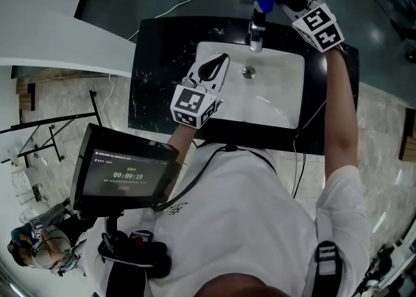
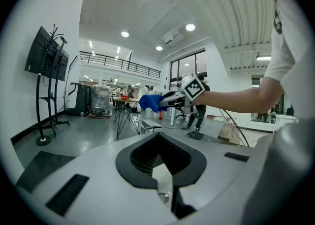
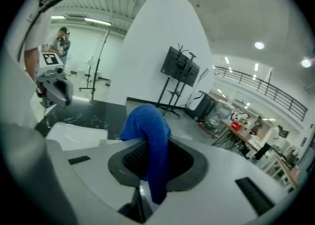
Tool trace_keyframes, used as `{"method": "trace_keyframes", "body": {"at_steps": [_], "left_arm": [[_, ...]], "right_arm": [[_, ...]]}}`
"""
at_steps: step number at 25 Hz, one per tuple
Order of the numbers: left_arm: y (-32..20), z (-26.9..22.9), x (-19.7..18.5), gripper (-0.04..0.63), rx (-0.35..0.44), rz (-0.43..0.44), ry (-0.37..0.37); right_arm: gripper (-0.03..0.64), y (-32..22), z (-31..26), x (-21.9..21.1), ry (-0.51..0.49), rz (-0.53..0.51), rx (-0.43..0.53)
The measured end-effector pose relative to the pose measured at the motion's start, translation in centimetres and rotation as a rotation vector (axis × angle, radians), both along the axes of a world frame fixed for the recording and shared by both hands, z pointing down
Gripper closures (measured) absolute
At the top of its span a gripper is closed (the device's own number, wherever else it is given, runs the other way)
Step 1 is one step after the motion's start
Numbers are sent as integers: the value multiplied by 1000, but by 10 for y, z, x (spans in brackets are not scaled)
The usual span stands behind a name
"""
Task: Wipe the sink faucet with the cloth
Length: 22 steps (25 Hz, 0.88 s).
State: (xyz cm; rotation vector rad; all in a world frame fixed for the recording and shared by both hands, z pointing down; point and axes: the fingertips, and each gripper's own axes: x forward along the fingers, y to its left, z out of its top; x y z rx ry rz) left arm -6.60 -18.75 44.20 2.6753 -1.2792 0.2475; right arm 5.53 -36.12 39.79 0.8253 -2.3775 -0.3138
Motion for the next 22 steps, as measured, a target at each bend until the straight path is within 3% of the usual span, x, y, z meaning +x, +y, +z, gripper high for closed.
{"method": "trace_keyframes", "body": {"at_steps": [3, 6, 14, 22], "left_arm": [[1, 1, -4, 594, -4, -12, 0], [1, 3, -7, 594, -11, -21, -4], [1, 0, -5, 594, -8, -17, 4], [2, -1, 5, 594, -8, 13, 10]], "right_arm": [[545, -34, 7, 2, 44, 117, 77], [545, -46, 25, -5, 141, 137, 106], [545, -10, 54, -20, 317, -52, 74], [545, 53, 57, -27, 300, -269, -119]]}}
